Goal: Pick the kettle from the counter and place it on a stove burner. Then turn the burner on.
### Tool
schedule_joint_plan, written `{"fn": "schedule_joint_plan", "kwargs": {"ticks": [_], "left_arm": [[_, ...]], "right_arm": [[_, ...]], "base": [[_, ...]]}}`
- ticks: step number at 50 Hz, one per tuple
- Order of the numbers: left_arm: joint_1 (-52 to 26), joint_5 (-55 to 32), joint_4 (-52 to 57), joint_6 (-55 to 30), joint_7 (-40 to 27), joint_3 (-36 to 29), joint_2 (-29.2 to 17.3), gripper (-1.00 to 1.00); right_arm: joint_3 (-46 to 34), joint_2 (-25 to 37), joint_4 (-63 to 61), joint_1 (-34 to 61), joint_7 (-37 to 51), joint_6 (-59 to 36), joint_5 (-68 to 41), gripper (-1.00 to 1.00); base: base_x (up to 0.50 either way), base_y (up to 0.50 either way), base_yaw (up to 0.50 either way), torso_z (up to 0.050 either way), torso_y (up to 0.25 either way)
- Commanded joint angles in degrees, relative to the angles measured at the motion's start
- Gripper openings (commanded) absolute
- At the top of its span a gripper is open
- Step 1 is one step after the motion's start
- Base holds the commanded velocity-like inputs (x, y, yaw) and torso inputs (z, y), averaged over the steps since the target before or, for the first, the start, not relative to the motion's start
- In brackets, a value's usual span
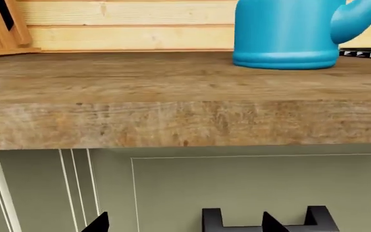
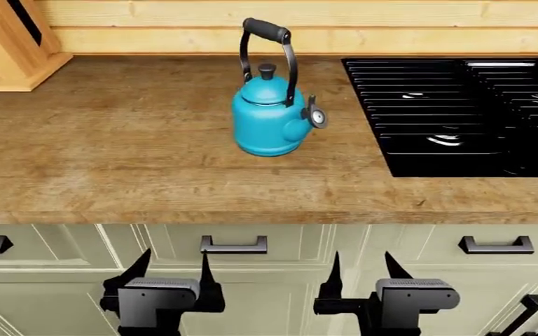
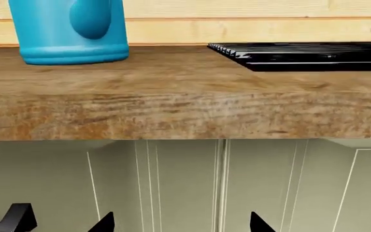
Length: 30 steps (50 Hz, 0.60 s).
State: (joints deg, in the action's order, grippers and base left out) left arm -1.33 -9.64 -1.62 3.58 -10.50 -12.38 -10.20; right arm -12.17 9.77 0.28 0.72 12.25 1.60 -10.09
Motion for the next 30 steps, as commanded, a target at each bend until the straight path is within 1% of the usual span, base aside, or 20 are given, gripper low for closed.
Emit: {"fn": "schedule_joint_plan", "kwargs": {"ticks": [1, 23, 26, 27, 30], "left_arm": [[-0.18, -0.02, -0.54, 0.44, -0.09, -0.62, -0.3, 1.0], [-0.15, -0.46, -0.21, 0.55, -0.59, -1.41, -0.84, 1.0], [0.07, -0.03, -0.11, 1.66, -1.2, -1.27, -0.79, 1.0], [0.01, 1.36, 0.52, 0.32, -1.11, -2.43, -1.24, 1.0], [0.08, 0.15, 0.44, 0.65, -1.24, -1.75, -1.06, 1.0]], "right_arm": [[-0.42, 0.32, 0.09, 0.14, 0.2, 0.06, -0.37, 1.0], [-1.05, 0.8, 0.0, 0.08, 0.78, 0.39, -0.93, 1.0], [-1.2, 0.9, -0.08, 0.1, 0.88, 0.25, -0.92, 1.0], [-1.31, 0.94, -0.01, 0.19, 0.8, 0.1, -0.97, 1.0], [-1.46, 1.04, -0.04, 0.27, 0.78, -0.08, -1.12, 1.0]], "base": [[0.0, 0.0, 0.0, 0.05, 0.0], [0.0, 0.0, 0.0, 0.05, 0.0], [0.0, 0.0, 0.0, 0.05, 0.0], [0.0, 0.0, 0.0, 0.034, 0.0], [0.0, 0.0, 0.0, 0.0, 0.0]]}}
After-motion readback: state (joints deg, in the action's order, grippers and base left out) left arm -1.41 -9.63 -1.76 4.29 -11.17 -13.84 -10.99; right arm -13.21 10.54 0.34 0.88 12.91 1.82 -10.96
